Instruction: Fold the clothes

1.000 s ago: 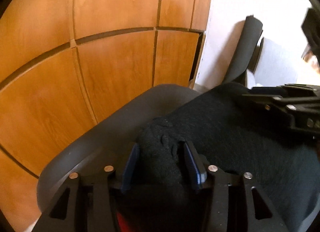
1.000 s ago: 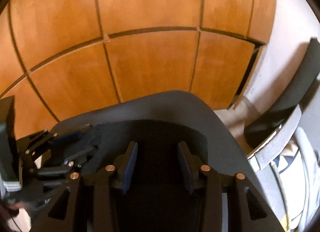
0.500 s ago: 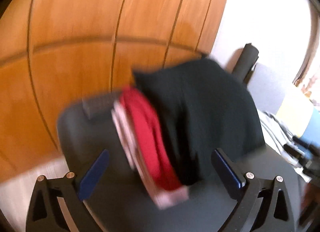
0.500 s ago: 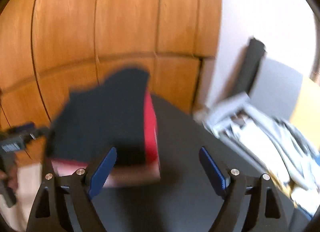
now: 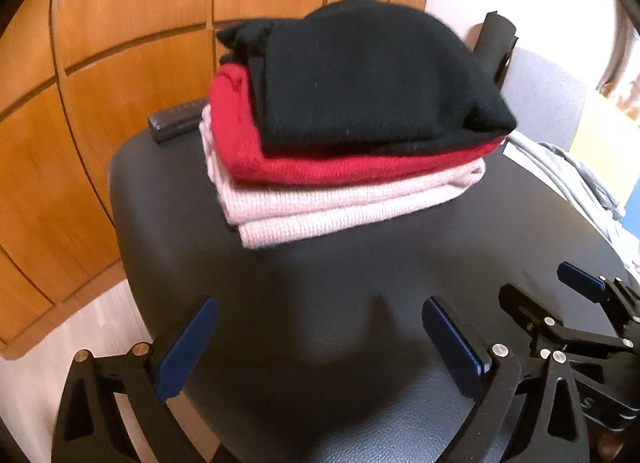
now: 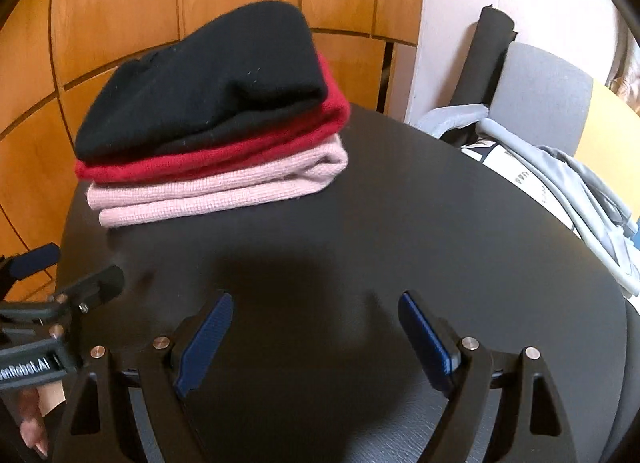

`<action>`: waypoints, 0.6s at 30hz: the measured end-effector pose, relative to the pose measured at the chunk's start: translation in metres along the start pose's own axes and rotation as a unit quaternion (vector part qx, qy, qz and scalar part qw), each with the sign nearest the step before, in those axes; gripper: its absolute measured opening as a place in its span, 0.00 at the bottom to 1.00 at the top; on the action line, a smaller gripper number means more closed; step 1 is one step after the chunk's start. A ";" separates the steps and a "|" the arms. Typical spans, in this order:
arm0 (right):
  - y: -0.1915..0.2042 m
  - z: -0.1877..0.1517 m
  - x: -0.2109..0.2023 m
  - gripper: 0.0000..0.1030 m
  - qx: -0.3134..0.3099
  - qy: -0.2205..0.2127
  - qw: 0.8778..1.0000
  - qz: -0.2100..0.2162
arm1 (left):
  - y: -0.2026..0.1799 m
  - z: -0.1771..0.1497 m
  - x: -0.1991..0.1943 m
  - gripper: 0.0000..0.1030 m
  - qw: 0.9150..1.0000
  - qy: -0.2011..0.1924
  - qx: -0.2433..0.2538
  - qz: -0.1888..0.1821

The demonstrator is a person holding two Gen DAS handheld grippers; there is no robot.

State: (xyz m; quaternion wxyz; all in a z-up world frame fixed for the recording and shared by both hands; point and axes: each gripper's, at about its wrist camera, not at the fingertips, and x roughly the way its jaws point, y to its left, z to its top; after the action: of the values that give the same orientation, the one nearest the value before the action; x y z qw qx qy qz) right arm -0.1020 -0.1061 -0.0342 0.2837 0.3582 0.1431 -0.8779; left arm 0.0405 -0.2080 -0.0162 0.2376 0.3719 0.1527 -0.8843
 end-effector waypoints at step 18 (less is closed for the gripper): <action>0.011 -0.009 0.017 0.85 -0.015 0.045 0.999 -0.020 | 0.003 -0.013 0.011 1.00 0.998 0.003 -0.006 0.056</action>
State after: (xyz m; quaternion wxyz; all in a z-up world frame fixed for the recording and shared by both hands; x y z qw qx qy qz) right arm -0.1005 -0.1181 -0.0533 0.2641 0.3902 0.1758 -0.8643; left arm 0.0430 -0.2080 -0.0327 0.2887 0.3813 0.1381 -0.8673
